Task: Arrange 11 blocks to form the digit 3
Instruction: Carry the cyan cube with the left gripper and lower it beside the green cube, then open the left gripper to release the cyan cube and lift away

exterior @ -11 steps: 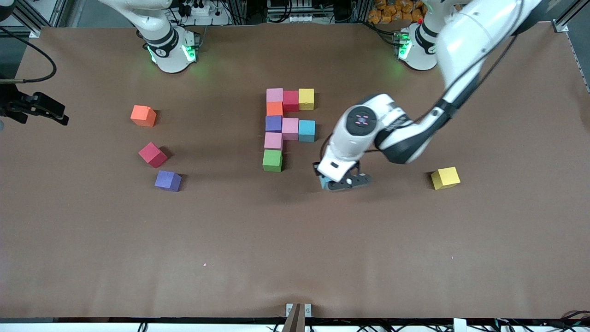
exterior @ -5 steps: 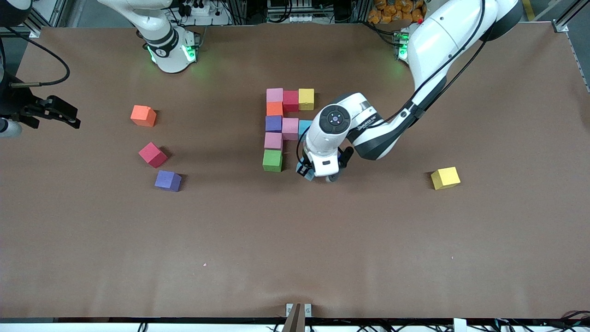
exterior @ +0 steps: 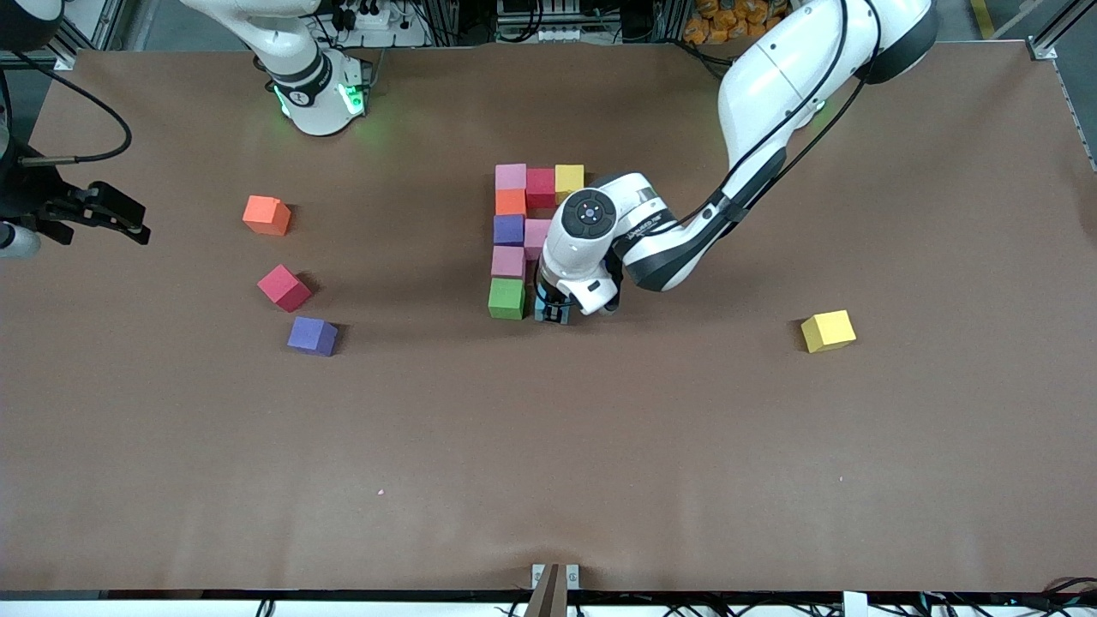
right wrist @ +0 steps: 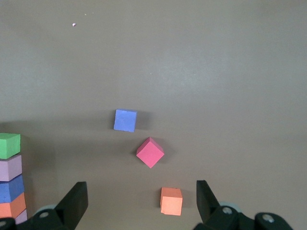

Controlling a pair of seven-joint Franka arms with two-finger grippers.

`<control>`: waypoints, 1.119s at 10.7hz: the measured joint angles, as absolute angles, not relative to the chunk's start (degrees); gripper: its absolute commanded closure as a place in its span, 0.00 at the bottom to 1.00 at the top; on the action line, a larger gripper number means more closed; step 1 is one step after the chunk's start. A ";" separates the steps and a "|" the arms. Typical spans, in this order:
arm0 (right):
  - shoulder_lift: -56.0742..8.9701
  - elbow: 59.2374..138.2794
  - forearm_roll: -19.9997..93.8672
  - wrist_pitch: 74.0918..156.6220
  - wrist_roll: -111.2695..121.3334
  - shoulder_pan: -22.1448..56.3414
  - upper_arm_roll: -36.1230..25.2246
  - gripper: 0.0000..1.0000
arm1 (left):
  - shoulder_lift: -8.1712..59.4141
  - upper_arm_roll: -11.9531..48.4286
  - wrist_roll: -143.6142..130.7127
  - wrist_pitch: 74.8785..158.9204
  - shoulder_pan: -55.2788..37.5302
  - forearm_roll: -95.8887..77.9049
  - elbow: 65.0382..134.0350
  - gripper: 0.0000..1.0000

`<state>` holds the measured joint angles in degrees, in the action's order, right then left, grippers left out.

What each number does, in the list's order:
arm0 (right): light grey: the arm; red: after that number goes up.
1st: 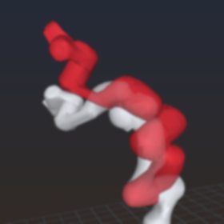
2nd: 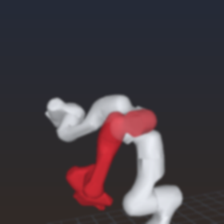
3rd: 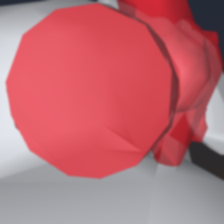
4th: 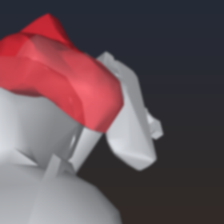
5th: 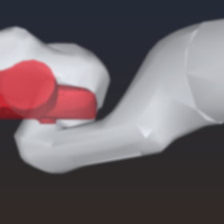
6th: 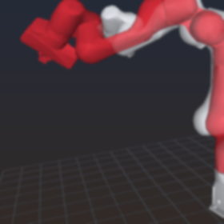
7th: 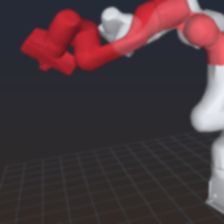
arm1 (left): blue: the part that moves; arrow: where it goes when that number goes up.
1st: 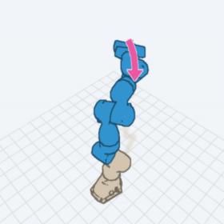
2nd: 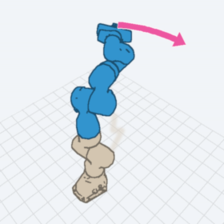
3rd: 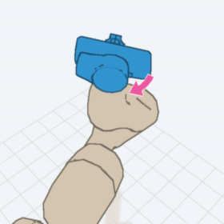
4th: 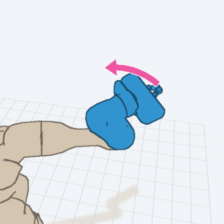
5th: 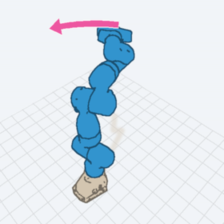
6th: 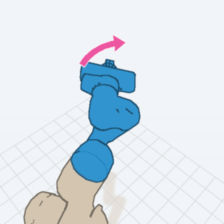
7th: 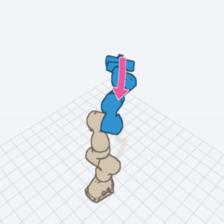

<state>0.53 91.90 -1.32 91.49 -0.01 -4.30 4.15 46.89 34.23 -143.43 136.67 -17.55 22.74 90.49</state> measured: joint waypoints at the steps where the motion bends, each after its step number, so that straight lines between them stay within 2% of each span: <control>1: 0.52 91.93 -1.32 91.45 -0.01 -4.31 4.07 0.00 | 46.98 33.98 -145.33 137.48 -17.51 22.74 90.47 1.00; 12: -0.44 91.94 -1.32 92.40 0.02 -4.32 3.90 0.00 | 49.05 31.27 -148.96 138.83 -22.29 22.73 89.65 1.00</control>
